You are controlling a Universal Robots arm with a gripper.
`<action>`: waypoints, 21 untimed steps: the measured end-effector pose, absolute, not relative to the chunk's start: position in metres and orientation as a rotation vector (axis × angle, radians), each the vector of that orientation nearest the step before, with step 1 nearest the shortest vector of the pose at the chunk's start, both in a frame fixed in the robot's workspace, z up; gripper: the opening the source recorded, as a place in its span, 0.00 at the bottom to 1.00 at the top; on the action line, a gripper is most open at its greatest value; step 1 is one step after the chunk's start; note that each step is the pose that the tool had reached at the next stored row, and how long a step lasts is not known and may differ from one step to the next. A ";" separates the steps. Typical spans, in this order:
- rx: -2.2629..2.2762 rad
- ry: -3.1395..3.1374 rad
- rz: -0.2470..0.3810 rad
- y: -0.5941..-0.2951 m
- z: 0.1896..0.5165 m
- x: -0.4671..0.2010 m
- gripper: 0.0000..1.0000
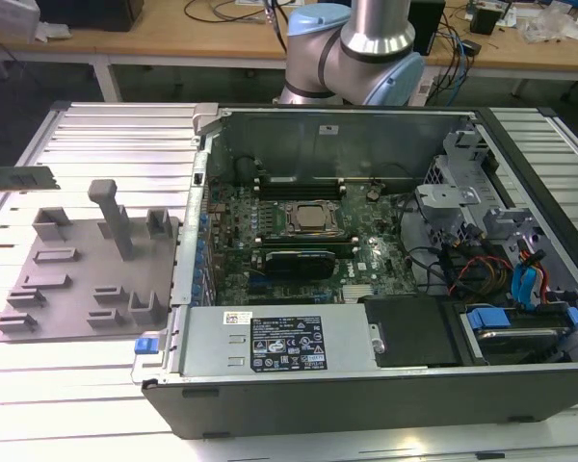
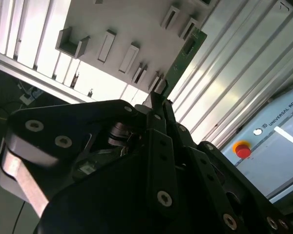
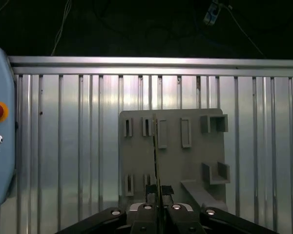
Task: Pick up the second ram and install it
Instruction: 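Pick up the second ram and move it above second insertion slot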
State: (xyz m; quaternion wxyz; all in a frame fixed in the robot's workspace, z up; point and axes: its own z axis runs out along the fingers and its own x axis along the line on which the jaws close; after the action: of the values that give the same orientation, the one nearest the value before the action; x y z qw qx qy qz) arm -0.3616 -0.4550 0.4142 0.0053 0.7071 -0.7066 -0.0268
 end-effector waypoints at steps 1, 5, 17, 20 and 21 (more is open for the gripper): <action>2.214 -2.212 -0.084 -0.455 0.417 -0.362 0.11; 2.214 -2.212 -0.084 -0.455 0.417 -0.362 0.11; 2.214 -2.212 -0.084 -0.455 0.417 -0.316 0.11; 2.214 -2.212 -0.084 -0.455 0.417 -0.304 0.11; 2.214 -2.212 -0.084 -0.455 0.417 -0.301 0.11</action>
State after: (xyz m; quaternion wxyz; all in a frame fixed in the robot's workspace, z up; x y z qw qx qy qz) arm -0.3009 -0.4550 0.4165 0.0053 0.7071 -0.7066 -0.0268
